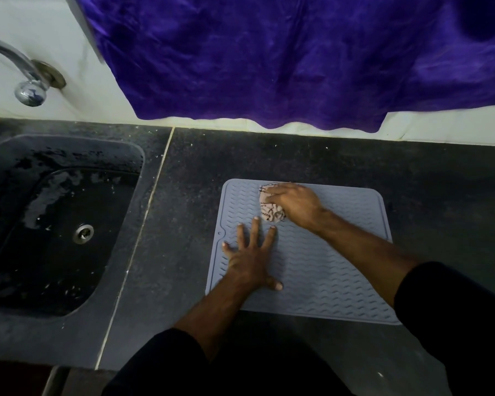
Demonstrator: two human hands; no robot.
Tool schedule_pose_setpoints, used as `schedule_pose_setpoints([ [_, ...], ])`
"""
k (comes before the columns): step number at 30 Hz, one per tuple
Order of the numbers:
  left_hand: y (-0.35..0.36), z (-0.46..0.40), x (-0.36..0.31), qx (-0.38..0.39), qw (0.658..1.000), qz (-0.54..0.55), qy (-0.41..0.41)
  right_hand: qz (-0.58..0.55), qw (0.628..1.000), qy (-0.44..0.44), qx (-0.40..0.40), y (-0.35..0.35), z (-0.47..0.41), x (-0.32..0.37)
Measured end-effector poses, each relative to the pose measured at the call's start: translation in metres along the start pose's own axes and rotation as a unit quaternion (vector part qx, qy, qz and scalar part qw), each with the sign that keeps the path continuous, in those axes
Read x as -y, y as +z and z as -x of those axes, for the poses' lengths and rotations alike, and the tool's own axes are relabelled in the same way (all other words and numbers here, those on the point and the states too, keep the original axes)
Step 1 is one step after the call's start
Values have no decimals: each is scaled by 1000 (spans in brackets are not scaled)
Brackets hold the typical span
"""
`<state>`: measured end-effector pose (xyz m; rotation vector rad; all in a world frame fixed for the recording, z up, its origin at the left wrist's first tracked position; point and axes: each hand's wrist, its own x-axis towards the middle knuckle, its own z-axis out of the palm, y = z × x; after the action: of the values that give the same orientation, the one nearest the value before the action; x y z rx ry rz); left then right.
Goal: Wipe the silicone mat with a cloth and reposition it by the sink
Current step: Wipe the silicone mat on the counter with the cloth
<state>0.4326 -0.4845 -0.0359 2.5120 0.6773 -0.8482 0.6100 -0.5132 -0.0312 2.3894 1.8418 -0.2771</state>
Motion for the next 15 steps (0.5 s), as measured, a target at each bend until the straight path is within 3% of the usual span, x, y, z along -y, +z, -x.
schedule_pose_setpoints([
  [4, 0, 1, 0, -2, 1000, 1, 2, -17, 999, 41, 11, -19, -4, -12],
  [8, -1, 1, -1, 3, 1000, 2, 1, -78, 997, -20, -21, -15, -21, 17],
  [11, 0, 1, -1, 3, 1000, 1, -2, -29, 998, -48, 10, -3, -25, 29],
  [15, 0, 3, -1, 0, 1000, 4, 2, 32, 999, -2, 16, -15, -25, 15],
])
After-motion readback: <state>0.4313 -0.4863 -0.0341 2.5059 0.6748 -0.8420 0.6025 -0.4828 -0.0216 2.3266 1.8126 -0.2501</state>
